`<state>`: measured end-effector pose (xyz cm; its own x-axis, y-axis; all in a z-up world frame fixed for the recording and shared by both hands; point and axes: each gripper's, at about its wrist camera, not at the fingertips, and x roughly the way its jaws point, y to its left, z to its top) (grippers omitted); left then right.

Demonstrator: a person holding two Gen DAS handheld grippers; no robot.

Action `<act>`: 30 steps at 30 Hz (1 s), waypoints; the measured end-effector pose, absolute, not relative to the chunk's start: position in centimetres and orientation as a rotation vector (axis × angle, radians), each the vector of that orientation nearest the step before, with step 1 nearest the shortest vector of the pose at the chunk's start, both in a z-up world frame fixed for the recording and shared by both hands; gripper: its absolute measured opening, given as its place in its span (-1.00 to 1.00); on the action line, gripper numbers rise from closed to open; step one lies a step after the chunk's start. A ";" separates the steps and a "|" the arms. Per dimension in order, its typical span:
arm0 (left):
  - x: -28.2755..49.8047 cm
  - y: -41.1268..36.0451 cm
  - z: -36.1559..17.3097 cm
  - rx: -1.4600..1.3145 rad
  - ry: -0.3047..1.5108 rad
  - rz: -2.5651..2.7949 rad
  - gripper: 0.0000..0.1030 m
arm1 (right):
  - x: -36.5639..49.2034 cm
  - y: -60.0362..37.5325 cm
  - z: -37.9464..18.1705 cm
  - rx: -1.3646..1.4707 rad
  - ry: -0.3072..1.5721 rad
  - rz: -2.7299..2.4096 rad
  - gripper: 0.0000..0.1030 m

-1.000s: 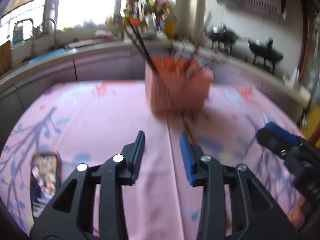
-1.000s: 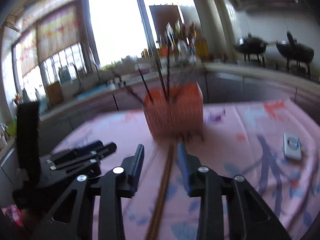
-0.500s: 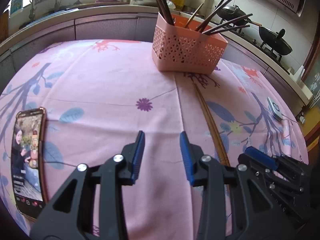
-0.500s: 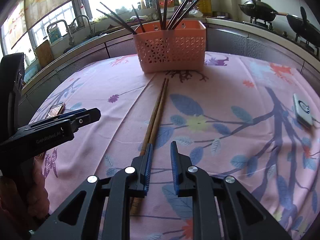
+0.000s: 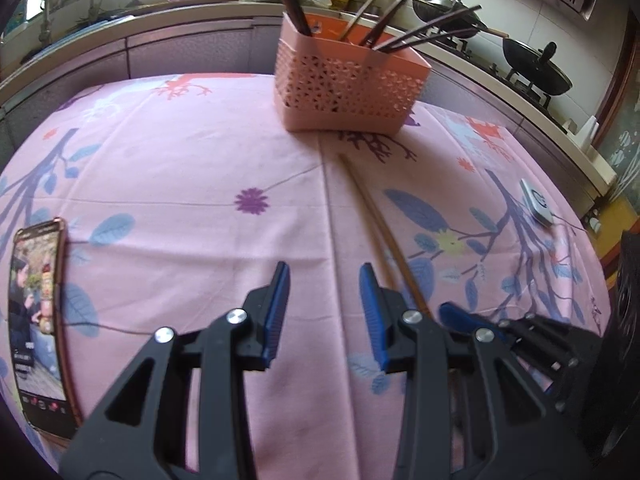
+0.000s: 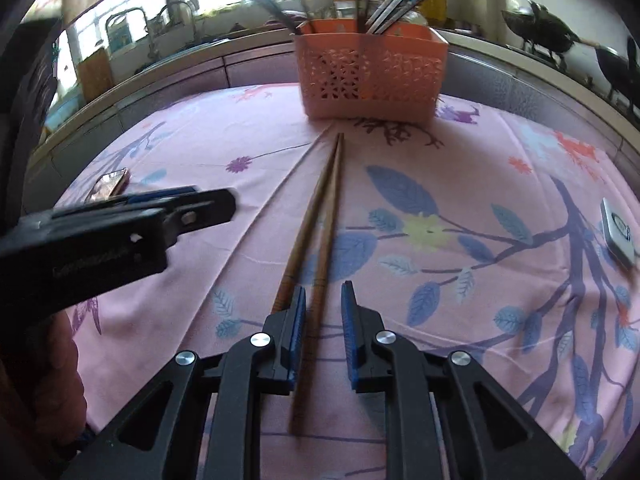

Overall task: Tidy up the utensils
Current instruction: 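Lower both grippers to the last wooden chopsticks and each grasp one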

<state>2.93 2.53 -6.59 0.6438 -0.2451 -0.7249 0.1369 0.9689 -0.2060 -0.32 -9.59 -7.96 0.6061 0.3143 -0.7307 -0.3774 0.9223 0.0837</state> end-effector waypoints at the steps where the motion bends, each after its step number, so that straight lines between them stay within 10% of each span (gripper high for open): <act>1: 3.1 2.2 -6.6 -0.134 0.851 -0.230 -0.34 | -0.4 -9.5 -8.0 -0.080 0.827 0.408 -1.00; 14: 6.5 -1.3 -8.0 -0.050 0.920 -0.236 -0.23 | -0.8 -11.8 -8.2 0.025 0.857 0.378 -1.00; 18: 6.5 -1.0 -8.1 -0.032 0.910 -0.269 -0.78 | -0.7 -12.5 -8.2 0.037 0.853 0.370 -1.00; 30: 7.8 3.2 -7.8 -0.030 0.958 -0.214 -0.85 | 6.6 -12.8 -7.4 0.109 0.953 0.481 -1.00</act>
<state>7.75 3.18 -7.77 0.5559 -0.1949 -0.8081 0.1681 0.9784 -0.1203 6.61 -12.83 -7.44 0.4826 0.4412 -0.7566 -0.3467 0.8896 0.2975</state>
